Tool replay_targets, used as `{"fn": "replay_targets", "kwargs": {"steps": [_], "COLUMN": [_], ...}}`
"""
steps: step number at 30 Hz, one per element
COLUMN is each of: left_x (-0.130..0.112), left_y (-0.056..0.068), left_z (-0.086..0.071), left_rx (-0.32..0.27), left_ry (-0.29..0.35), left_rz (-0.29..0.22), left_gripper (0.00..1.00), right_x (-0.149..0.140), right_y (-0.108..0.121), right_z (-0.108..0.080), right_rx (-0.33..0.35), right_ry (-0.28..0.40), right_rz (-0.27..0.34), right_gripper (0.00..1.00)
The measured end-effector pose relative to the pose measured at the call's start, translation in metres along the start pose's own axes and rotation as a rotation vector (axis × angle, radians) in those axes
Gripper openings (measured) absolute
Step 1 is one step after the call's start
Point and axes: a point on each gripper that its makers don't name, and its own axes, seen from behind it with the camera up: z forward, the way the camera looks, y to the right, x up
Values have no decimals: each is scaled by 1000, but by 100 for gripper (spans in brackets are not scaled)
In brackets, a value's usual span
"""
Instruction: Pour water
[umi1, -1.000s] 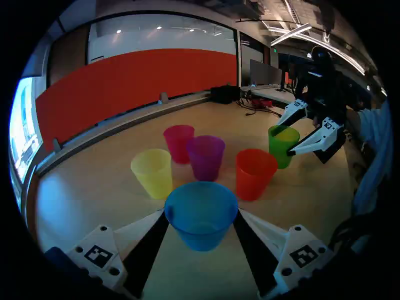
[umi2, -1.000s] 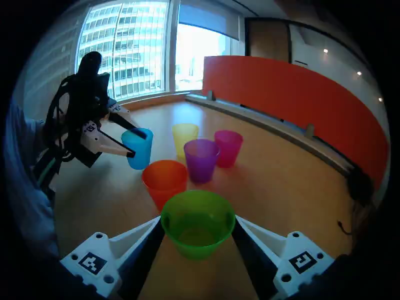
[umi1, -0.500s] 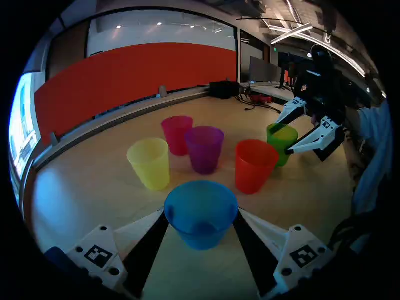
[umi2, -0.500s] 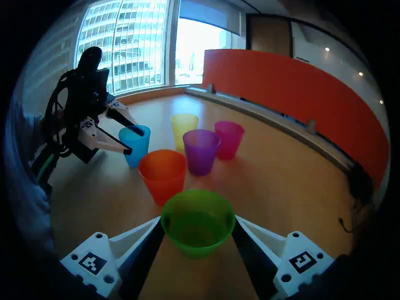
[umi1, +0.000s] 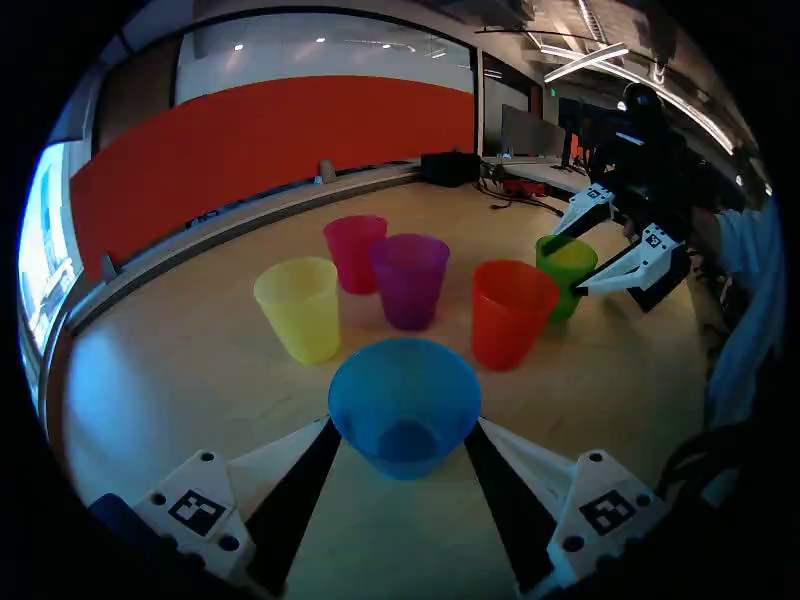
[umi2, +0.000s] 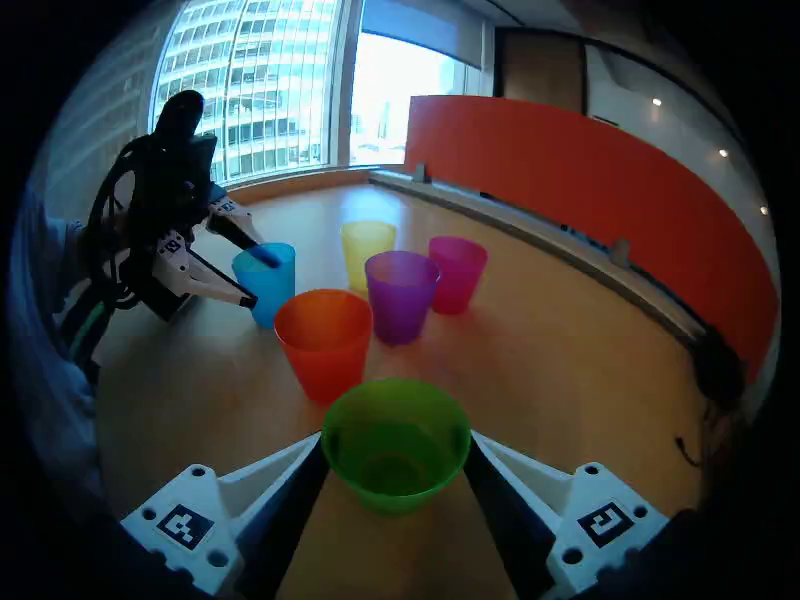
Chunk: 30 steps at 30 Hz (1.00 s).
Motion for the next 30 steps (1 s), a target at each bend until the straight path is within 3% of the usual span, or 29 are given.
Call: {"fn": "replay_targets", "kwargs": {"steps": [5,7,21,30], "left_x": [1,1,-5,-10], "left_y": [0,1,2,0], "left_z": [-3,-4,-13,-22], "left_rx": [3,3,2,23], "left_ry": [-2,-5,-20,-22], "left_rz": [10,13,-9,-14], "left_gripper": [90,96,96,96], "right_x": [-1,-1,-6,-12], "right_y": [0,-1,1,2], "right_z": [0,0,-2,-19], "right_rx": [-1,0,-6,-22], "right_ry": [3,4,1,-1], "right_rz": [3,3,16,25], "right_gripper": [91,91,100,100]}}
